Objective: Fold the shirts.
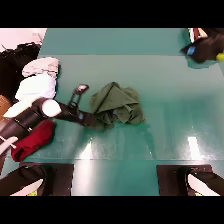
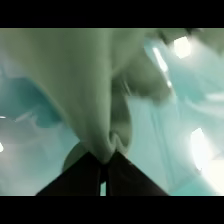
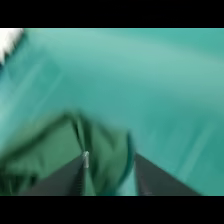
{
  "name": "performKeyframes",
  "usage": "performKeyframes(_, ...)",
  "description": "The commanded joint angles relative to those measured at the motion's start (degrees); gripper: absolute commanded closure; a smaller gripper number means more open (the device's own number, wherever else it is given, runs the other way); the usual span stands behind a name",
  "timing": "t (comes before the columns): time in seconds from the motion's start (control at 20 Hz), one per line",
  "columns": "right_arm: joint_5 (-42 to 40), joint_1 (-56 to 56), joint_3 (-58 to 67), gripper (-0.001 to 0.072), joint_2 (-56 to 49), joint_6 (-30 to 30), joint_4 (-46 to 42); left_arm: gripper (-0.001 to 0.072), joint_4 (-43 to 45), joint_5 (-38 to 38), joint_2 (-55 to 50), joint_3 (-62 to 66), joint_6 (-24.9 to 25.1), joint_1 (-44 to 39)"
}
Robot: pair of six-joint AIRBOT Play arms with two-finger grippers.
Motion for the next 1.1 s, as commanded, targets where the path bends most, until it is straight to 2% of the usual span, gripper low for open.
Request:
performKeyframes(0.0, 4.26, -0.09, -12.2, 0.0069, -2.19, -0.02, 0.68, 0.0684, 3.13, -4.85, 0.79, 5.62, 3.93, 9.55)
performKeyframes(0.1, 2.89, 2.4, -20.85, 0.0076, -5.05, -0.07, 4.44, 0.0684, 3.15, -3.82, 0.76, 8.17, 4.55, 11.04)
performKeyframes(0.2, -0.98, 7.08, -26.56, 0.0113, -9.22, -1.88, 8.13, 0.0683, 3.06, -3.1, 0.76, 8.74, 5.81, 11.04)
performKeyframes(0.35, -6.64, 13.55, -28.13, 0.0117, -15.52, -3.06, 5.86, 0.0683, 3.17, -4.37, 0.76, 8.63, 5.81, 11.04)
performKeyframes(0.55, -9.2, 14.88, -28.15, 0.012, -20.31, -3.06, 5.07, 0.0684, 4.39, -5.14, 0.76, 8.63, 5.81, 11.04)
performKeyframes(0.6, -9.14, 14.97, -28.15, 0.0233, -20.83, -3.06, 5.11, 0.0683, 4.39, -5.07, 0.76, 8.63, 5.81, 11.04)
performKeyframes(0.7, -9.53, 16.0, -28.15, 0.0583, -21.11, -4.59, 5.07, 0.0683, 4.35, -4.68, 0.76, 8.63, 5.81, 11.04)
performKeyframes(0.75, -9.73, 16.59, -27.93, 0.0689, -21.07, -5.62, 5.05, 0.0683, 4.37, -4.24, 0.79, 8.7, 5.81, 11.04)
performKeyframes(0.9, -7.61, 16.0, -22.36, 0.0691, -19.06, -5.01, 0.33, 0.0684, 7.63, -6.47, 0.83, 14.21, 5.77, 11.04)
performKeyframes(1.05, -6.03, 11.67, -10.64, 0.0691, -10.73, -1.31, -7.85, 0.0684, 13.81, -13.16, 0.83, 31.45, 5.79, 11.04)
